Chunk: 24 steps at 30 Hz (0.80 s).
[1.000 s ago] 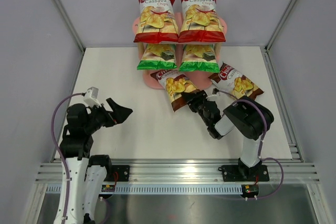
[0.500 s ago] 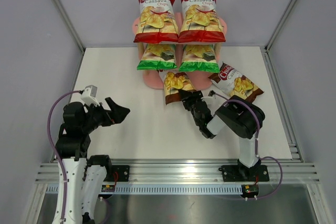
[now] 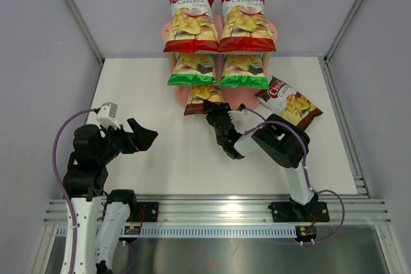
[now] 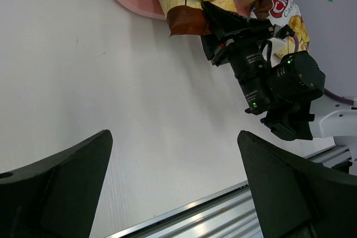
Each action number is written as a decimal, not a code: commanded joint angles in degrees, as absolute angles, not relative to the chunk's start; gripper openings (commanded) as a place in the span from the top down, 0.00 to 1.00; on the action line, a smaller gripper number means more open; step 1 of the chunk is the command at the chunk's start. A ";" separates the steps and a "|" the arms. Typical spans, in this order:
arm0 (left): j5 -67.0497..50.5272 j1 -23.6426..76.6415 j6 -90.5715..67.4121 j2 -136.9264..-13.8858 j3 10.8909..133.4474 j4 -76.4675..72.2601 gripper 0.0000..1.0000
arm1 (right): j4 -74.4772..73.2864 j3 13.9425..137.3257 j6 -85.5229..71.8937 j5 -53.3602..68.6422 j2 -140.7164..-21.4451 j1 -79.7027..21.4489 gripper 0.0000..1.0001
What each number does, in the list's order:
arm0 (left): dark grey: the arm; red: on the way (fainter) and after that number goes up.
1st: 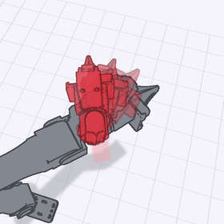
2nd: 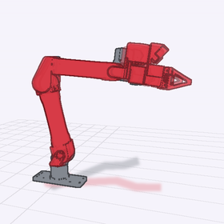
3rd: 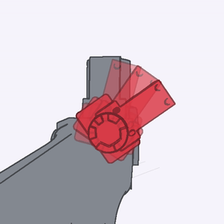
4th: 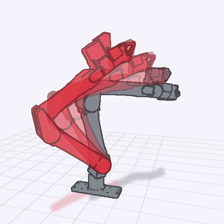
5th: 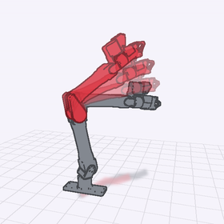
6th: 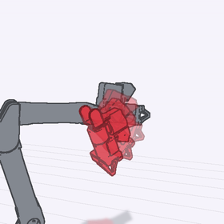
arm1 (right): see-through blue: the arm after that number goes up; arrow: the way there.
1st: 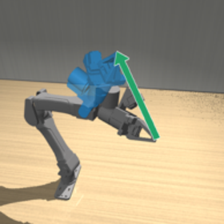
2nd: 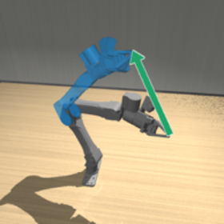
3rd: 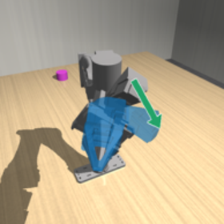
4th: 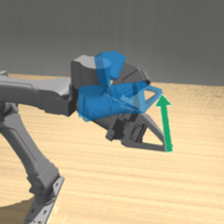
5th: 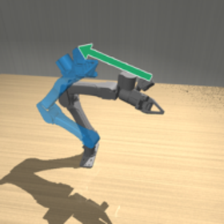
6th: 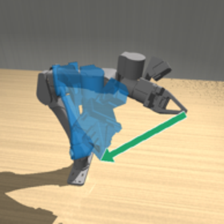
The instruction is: Place and organize the chips bags onto the shelf
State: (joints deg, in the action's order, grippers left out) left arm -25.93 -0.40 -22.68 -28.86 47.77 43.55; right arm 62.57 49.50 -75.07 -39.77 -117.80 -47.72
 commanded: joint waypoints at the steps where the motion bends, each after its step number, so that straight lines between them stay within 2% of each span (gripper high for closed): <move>1: -23.65 1.31 -21.36 -28.30 49.57 43.07 0.01 | 58.98 53.96 -75.41 -44.91 -119.97 -48.43 0.54; 14: -22.06 3.51 -20.74 -28.04 48.96 43.24 0.01 | 53.88 61.87 -78.57 -46.14 -126.56 -48.69 0.48; 24: -21.53 4.66 -20.74 -27.77 48.16 42.98 0.01 | 51.50 67.14 -77.26 -44.56 -130.34 -47.73 0.49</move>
